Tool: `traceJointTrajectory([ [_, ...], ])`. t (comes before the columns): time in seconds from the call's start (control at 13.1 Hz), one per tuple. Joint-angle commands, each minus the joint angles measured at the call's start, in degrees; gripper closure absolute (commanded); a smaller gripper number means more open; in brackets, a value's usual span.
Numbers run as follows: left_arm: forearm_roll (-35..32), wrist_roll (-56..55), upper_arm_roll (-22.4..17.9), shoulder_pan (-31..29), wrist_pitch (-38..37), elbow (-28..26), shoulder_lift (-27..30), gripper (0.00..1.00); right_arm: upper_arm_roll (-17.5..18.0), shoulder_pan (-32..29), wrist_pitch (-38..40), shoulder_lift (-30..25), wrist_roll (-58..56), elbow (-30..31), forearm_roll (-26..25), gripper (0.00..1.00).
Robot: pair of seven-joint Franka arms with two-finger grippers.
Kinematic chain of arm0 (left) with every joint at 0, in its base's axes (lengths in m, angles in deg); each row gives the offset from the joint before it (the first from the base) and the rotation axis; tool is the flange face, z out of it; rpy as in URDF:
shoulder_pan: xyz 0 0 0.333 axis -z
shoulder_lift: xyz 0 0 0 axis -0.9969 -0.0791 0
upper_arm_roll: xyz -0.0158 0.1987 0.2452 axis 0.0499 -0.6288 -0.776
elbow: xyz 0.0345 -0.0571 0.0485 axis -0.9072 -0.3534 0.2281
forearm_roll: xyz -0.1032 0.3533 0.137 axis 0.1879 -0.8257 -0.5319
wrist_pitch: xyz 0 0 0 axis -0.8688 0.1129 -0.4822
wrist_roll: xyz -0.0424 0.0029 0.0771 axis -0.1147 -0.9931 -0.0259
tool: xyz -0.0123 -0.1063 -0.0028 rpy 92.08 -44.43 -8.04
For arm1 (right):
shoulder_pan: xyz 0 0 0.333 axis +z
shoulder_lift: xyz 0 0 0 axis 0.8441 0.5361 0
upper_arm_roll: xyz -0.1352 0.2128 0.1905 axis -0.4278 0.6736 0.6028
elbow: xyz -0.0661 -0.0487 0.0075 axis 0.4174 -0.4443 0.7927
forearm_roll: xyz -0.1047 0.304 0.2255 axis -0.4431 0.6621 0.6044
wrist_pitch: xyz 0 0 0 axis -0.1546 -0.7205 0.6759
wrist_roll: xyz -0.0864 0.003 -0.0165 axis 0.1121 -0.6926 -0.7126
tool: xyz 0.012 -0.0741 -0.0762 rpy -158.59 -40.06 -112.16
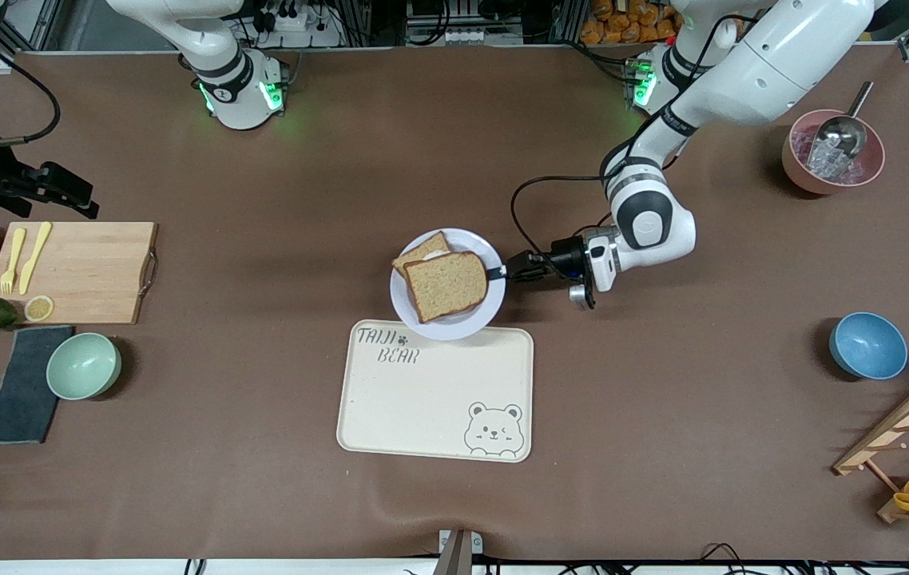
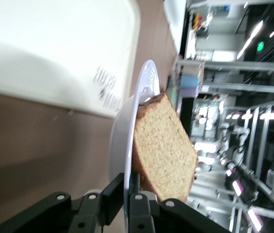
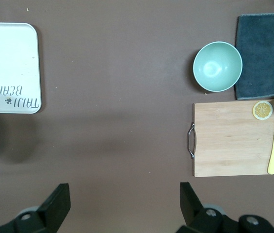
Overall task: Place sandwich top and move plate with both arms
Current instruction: 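Slide the plate with the left gripper onto the bear tray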
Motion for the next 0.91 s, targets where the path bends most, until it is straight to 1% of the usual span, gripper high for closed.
traceJointTrajectory([
  [0.0, 7.2, 0.9, 0.7, 0.7, -0.4, 5.3, -1.0, 1.00, 0.4, -0.5, 1.2, 0.5, -0.6, -1.3, -0.6, 0.00],
  [0.23, 8.0, 0.9, -0.3, 1.3, -0.1, 8.9, -3.4, 1.00, 0.4, -0.5, 1.4, 0.5, -0.6, -1.3, -0.6, 0.00],
  [0.46, 7.9, 1.0, -1.0, 2.2, 2.1, 13.7, -6.2, 1.00, 0.5, -0.5, 1.4, 1.0, -0.6, -1.3, -0.6, 0.00],
  [0.61, 8.4, 0.8, -2.6, 5.7, 4.9, 17.7, -8.2, 1.00, 0.5, -0.4, 1.4, 1.1, -0.5, -1.3, -0.6, 0.00],
  [0.76, 11.0, 0.7, -5.1, 10.3, 6.9, 21.0, -9.9, 1.00, 0.6, -0.3, 1.3, 1.3, -0.5, -1.3, -0.6, 0.00],
  [0.84, 12.6, 0.8, -7.1, 12.2, 6.9, 22.2, -10.1, 1.00, 0.6, -0.3, 1.4, 1.3, -0.5, -1.3, -0.5, 0.00],
])
